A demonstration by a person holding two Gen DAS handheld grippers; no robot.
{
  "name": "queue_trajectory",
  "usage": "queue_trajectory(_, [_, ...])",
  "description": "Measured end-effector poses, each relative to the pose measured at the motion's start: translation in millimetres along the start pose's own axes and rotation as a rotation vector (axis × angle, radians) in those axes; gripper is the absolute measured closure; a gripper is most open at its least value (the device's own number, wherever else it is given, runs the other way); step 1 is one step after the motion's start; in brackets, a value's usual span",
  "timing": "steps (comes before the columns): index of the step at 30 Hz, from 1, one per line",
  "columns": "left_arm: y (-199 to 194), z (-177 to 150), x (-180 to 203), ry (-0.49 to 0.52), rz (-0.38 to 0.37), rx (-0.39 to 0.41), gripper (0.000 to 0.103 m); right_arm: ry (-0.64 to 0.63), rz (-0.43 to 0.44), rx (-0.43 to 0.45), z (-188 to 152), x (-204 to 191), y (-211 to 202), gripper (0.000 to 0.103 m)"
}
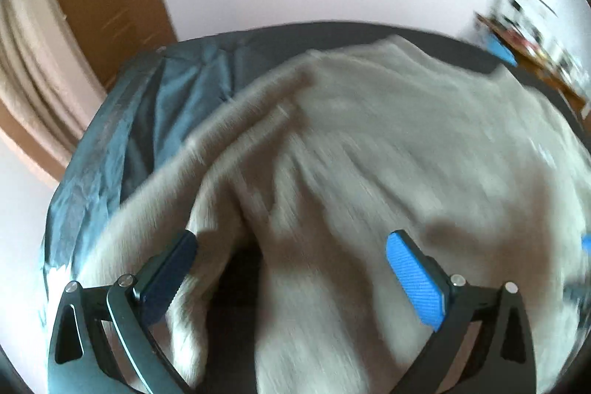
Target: Fold clothes
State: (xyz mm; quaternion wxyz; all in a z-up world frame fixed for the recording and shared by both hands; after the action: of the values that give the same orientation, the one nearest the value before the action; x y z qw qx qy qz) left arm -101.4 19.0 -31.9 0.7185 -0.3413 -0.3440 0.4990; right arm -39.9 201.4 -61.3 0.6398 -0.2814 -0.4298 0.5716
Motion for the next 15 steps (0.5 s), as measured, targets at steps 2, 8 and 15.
queue_trajectory(2, [-7.0,-23.4,11.7,0.038,-0.017,-0.025,0.000,0.025,0.005,0.033,-4.5,5.8,-10.9,0.000])
queue_trajectory(8, [-23.6,-82.2,10.6,0.069,-0.025,-0.085,0.000,-0.100,0.088,0.012,-28.9,-77.8,-34.1,0.000])
queue_trajectory(15, [-51.5,-131.4,-12.8,-0.073,-0.065,-0.029,0.000,-0.243,0.113,0.026,-63.8,-76.1,-36.5,0.000])
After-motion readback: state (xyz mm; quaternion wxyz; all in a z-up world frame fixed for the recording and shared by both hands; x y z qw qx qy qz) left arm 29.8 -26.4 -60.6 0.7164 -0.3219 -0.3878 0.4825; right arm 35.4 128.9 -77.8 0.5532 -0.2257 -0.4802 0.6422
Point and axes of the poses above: each gripper's, at about its wrist camera, not at the fingertips, and y roughly the way its jaws point, x to its right, z to its top, the point moved 2 cm from there along y, roughly the way its jaws point, and after that the axes turned 15 degrees about -z, right-handed, at the moved point
